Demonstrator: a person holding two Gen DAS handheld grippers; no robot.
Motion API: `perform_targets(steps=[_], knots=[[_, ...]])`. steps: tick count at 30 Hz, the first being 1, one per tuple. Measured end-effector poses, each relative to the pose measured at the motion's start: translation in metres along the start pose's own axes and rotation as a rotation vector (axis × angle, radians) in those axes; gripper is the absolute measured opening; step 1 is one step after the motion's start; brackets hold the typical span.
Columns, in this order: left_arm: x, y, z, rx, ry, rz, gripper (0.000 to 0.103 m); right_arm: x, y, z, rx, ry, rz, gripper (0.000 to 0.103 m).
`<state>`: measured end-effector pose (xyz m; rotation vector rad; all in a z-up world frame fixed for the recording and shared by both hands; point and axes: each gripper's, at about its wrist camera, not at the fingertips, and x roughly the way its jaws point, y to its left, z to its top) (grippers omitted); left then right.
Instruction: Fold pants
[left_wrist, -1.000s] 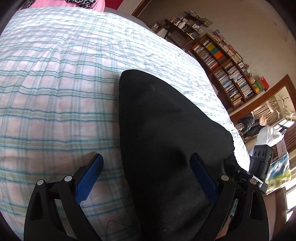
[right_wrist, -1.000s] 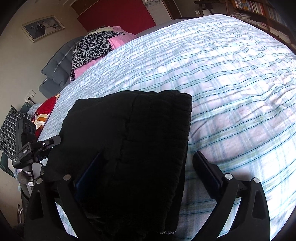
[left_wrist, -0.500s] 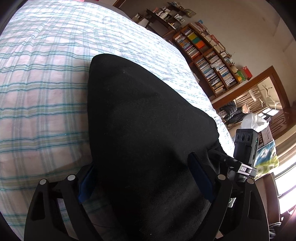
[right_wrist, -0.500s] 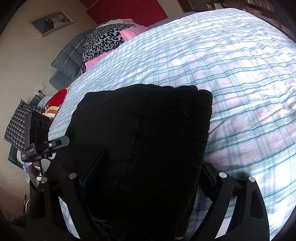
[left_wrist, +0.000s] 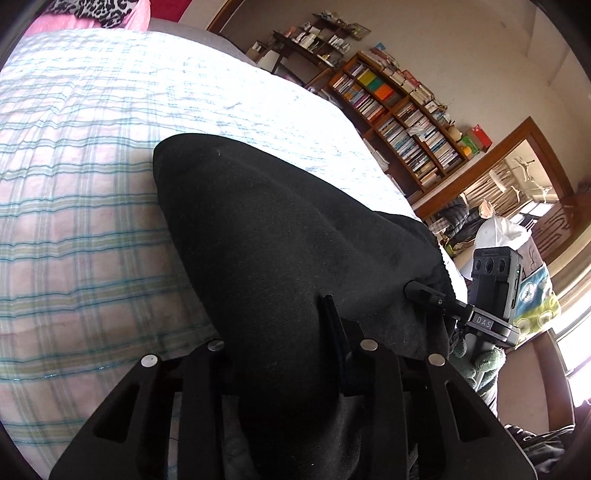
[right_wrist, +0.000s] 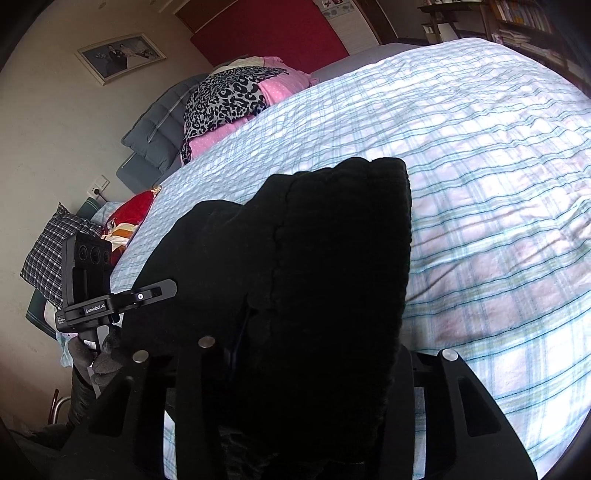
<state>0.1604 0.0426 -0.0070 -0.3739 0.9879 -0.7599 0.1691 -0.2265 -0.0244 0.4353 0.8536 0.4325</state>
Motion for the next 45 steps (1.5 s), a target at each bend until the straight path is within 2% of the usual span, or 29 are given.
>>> perform_targets(steps=[5,9,21,28,35,38,40,44,45], knots=[[-0.018,-0.008,0.011,0.035,-0.044,0.012,0.028,-0.007,0.018,0.015,-0.047,-0.037,0.006,0.041],[-0.034,-0.001,0.021,0.037,-0.084,0.041,0.027,0.005,0.033,0.033,-0.072,-0.042,0.021,0.041],[-0.084,0.062,0.061,-0.006,-0.198,0.182,0.028,0.092,0.094,0.104,-0.173,-0.041,0.063,0.041],[-0.077,0.098,0.091,-0.046,-0.219,0.231,0.028,0.142,0.105,0.138,-0.201,-0.045,0.033,0.040],[-0.047,0.127,0.103,-0.105,-0.197,0.258,0.028,0.185,0.089,0.154,-0.212,-0.021,-0.022,0.040],[-0.040,0.140,0.099,-0.137,-0.194,0.250,0.034,0.199,0.074,0.153,-0.189,-0.002,-0.017,0.040],[-0.039,0.148,0.095,-0.168,-0.188,0.252,0.042,0.206,0.067,0.150,-0.183,0.010,-0.013,0.041],[-0.038,0.146,0.090,-0.161,-0.195,0.310,0.057,0.211,0.055,0.146,-0.161,0.027,-0.011,0.048],[-0.039,0.143,0.088,-0.152,-0.199,0.326,0.058,0.211,0.054,0.145,-0.157,0.027,-0.008,0.048]])
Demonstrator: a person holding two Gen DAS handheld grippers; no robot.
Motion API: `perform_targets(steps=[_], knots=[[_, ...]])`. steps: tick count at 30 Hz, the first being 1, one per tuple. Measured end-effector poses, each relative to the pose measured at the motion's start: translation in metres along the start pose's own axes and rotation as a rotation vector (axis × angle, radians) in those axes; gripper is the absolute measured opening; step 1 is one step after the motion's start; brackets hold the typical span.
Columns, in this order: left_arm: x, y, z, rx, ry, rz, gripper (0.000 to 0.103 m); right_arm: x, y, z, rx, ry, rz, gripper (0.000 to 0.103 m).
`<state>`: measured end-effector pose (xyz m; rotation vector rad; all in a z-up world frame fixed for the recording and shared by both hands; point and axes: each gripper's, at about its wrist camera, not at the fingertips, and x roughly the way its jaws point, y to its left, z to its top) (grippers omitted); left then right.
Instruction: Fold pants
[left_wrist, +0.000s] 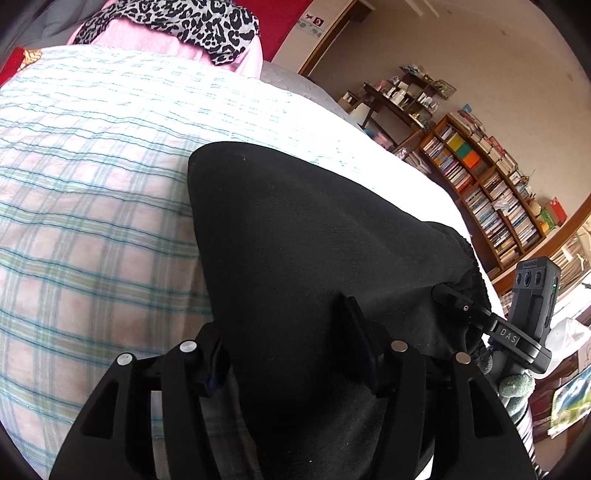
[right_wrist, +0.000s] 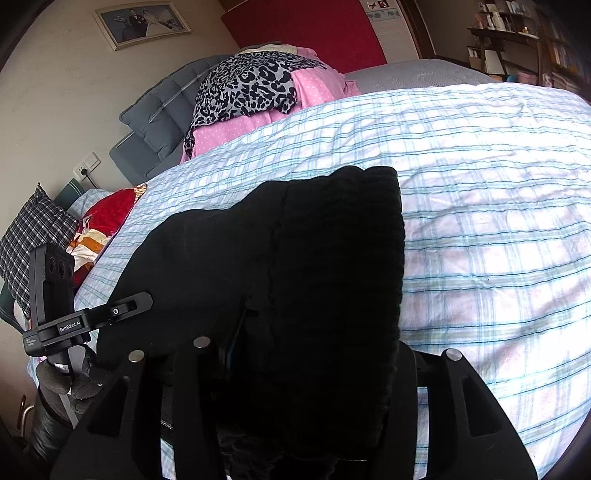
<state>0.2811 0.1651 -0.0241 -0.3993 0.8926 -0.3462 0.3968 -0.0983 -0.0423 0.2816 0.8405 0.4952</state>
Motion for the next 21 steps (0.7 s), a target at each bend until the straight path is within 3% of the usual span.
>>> perform_targets(steps=[2,6,9,14,17,21], knots=[[-0.004,-0.004,-0.003,0.016,-0.015,0.041,0.064,-0.002,-0.002,-0.001,0.005,-0.002,0.000,0.052],[-0.018,-0.016,-0.012,0.066,-0.049,0.113,0.064,-0.016,0.000,-0.005,0.013,-0.027,-0.033,0.059],[-0.031,-0.036,-0.023,0.146,-0.087,0.201,0.065,-0.033,0.006,-0.010,-0.019,-0.071,-0.107,0.065],[-0.037,-0.069,-0.050,0.264,-0.121,0.294,0.078,-0.061,0.028,-0.029,-0.123,-0.165,-0.266,0.073],[-0.035,-0.081,-0.062,0.315,-0.133,0.347,0.079,-0.062,0.036,-0.040,-0.153,-0.146,-0.259,0.073],[-0.029,-0.081,-0.068,0.319,-0.127,0.362,0.079,-0.048,0.035,-0.052,-0.172,-0.080,-0.326,0.073]])
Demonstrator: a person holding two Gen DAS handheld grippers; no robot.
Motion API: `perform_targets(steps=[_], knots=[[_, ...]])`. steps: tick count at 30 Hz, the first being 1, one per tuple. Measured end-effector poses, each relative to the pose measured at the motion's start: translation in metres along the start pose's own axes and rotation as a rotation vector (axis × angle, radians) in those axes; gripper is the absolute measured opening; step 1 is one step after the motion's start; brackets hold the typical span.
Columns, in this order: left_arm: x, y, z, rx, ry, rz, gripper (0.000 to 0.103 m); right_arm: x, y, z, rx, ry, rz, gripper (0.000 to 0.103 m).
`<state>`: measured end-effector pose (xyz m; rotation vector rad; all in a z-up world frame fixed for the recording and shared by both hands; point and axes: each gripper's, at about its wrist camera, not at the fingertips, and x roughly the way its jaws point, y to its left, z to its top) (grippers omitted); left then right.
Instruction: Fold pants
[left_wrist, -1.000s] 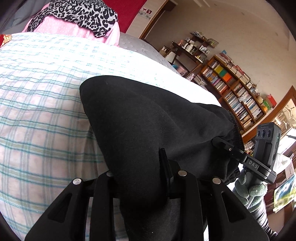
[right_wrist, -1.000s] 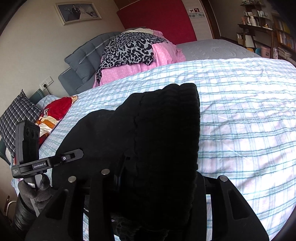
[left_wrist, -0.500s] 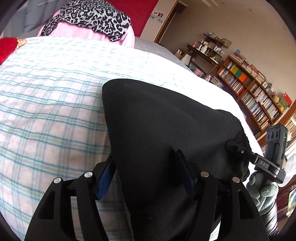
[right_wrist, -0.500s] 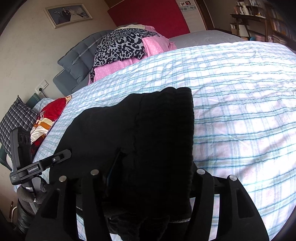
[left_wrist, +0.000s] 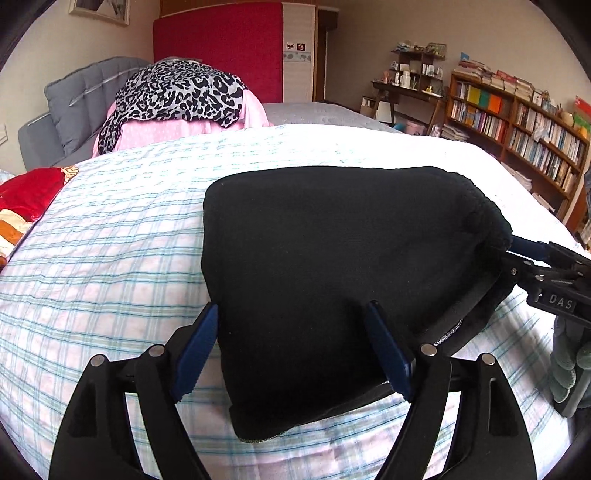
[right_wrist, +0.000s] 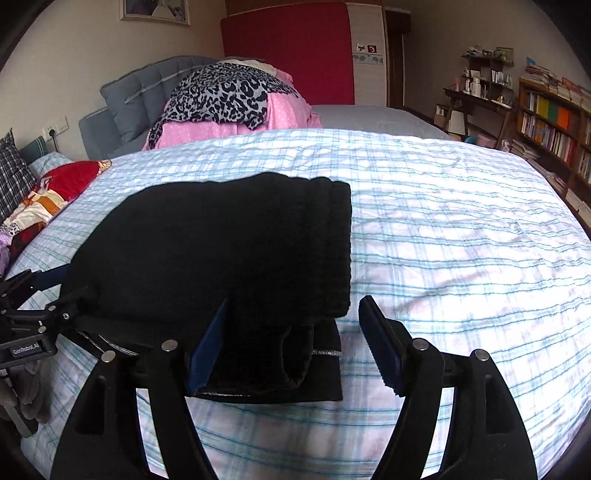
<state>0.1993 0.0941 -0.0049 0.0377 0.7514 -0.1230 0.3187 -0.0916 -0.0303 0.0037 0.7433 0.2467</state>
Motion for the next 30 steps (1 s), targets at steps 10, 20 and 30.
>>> perform_targets(steps=[10,20,30], knots=[[0.030,0.015,-0.004,-0.052,0.067,-0.022,0.090,0.027,-0.020,-0.009,0.096,0.100,0.053,0.084],[-0.008,-0.017,-0.011,0.047,-0.085,0.216,0.091,-0.018,-0.009,-0.017,0.080,-0.076,0.008,0.093],[-0.035,-0.023,-0.018,-0.025,-0.162,0.231,0.092,-0.067,-0.004,-0.042,0.147,-0.190,0.081,0.098]])
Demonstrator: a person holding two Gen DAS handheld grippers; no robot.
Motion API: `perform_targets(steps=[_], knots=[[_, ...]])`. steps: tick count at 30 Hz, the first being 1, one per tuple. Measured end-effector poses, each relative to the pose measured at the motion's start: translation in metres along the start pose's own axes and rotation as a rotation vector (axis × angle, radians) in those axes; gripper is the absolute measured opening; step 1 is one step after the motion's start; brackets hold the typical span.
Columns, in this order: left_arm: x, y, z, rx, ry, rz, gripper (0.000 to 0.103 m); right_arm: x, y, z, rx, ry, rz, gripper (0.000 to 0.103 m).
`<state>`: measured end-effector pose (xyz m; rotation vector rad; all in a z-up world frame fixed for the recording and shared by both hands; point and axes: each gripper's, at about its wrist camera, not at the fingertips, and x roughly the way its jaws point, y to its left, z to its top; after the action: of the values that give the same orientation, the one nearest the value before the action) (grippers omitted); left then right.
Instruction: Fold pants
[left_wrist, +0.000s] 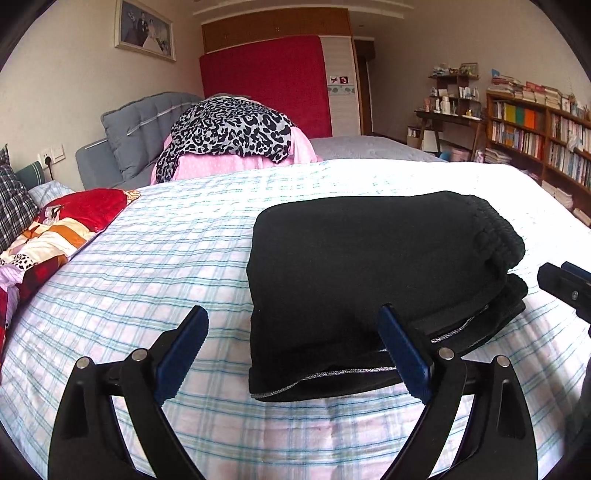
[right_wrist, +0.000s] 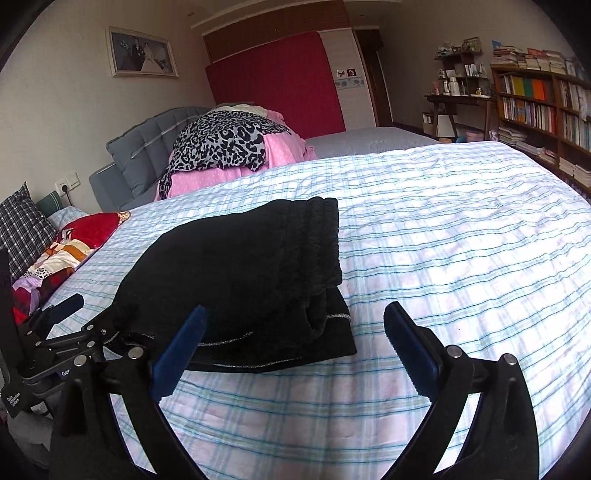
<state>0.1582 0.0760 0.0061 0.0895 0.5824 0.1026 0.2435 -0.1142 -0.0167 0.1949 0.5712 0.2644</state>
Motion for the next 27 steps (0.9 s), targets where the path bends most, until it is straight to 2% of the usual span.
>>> perform_targets(steps=[3,9,22,23,24,27], knots=[[-0.006,-0.002,-0.002,-0.007,-0.007,-0.012,0.092,-0.007,0.007,-0.004,-0.037,-0.010,-0.003,0.098],[-0.012,-0.016,-0.004,0.041,-0.027,-0.025,0.092,-0.009,0.025,-0.007,-0.121,-0.026,-0.033,0.100],[-0.003,-0.020,-0.010,0.066,0.001,-0.022,0.092,-0.001,0.040,-0.009,-0.191,-0.010,-0.066,0.100],[-0.004,-0.021,-0.010,0.067,-0.002,-0.022,0.093,-0.001,0.040,-0.009,-0.191,-0.010,-0.066,0.100],[-0.004,-0.020,-0.010,0.068,-0.003,-0.022,0.098,0.000,0.040,-0.009,-0.189,-0.009,-0.067,0.100],[-0.004,-0.019,-0.011,0.068,-0.008,-0.021,0.098,0.001,0.042,-0.009,-0.186,-0.007,-0.066,0.100]])
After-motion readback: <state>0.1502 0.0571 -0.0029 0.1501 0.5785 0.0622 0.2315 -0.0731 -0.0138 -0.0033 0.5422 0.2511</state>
